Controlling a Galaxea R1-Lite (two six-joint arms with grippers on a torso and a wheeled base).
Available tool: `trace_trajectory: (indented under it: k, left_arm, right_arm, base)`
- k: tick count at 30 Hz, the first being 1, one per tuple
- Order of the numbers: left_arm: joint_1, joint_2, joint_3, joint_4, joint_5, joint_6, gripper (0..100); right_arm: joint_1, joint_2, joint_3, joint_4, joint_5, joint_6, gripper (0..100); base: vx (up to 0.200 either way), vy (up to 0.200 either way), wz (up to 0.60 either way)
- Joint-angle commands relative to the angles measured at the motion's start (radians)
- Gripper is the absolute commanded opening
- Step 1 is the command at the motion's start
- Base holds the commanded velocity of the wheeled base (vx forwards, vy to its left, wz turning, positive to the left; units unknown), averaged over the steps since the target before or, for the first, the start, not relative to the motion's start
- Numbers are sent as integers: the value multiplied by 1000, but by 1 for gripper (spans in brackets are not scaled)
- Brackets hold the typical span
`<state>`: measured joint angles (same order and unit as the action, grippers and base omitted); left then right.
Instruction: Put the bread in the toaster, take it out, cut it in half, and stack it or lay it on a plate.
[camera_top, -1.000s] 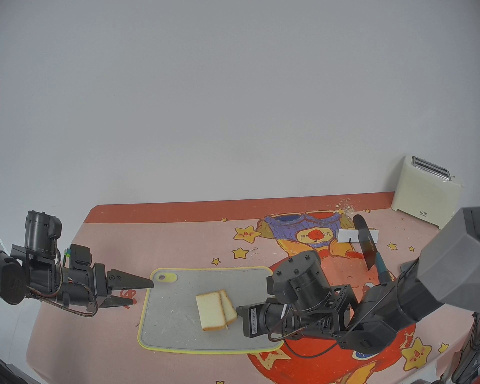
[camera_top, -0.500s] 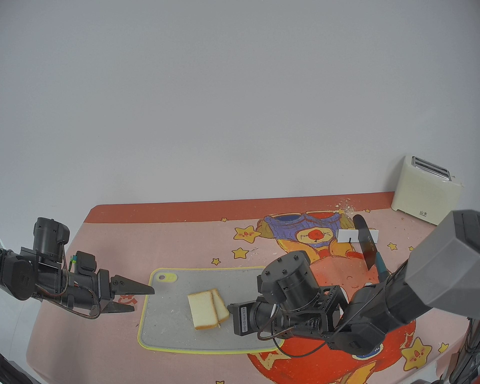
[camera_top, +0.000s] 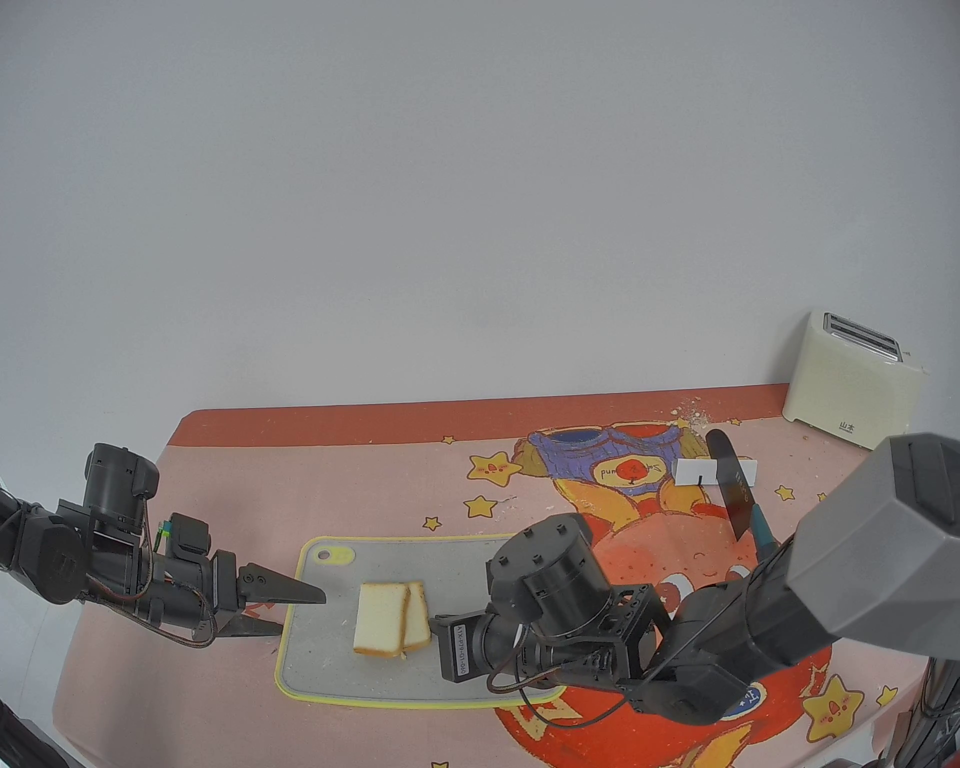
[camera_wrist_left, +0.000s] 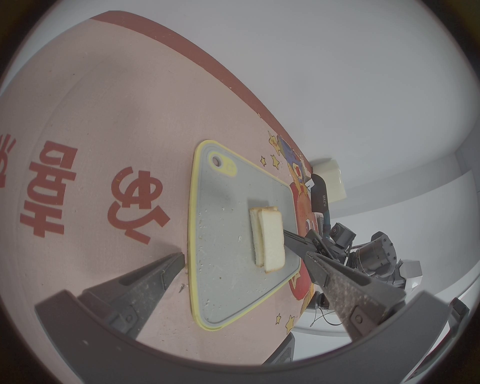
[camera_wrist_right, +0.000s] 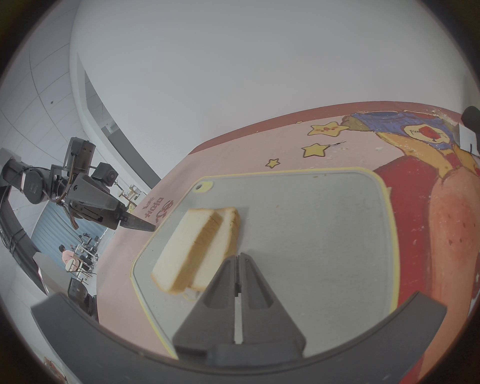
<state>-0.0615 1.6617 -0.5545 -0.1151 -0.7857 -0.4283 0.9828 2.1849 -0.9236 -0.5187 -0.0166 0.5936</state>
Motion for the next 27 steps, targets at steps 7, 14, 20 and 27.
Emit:
trace_trajectory:
  k: [7,14,20,27]
  left_arm:
    - [-8,1,2,2,0,0,100]
    - [-8,1,1,0,0,0,100]
    - [-8,1,-4,0,0,0,100]
    - [-8,0,-4,-3,-1,0,100]
  right_arm:
    - [-29,38,-26,16,-11,0,0]
    - [-64,30,-58,20,-13,-5,0]
    - [-52,42,-84,25,-13,-6,0]
    - [-26,53,-132,48,-13,-6,0]
  base:
    - [0,0,0]
    - [0,0,0]
    - [0,0,0]
    - [0,0,0]
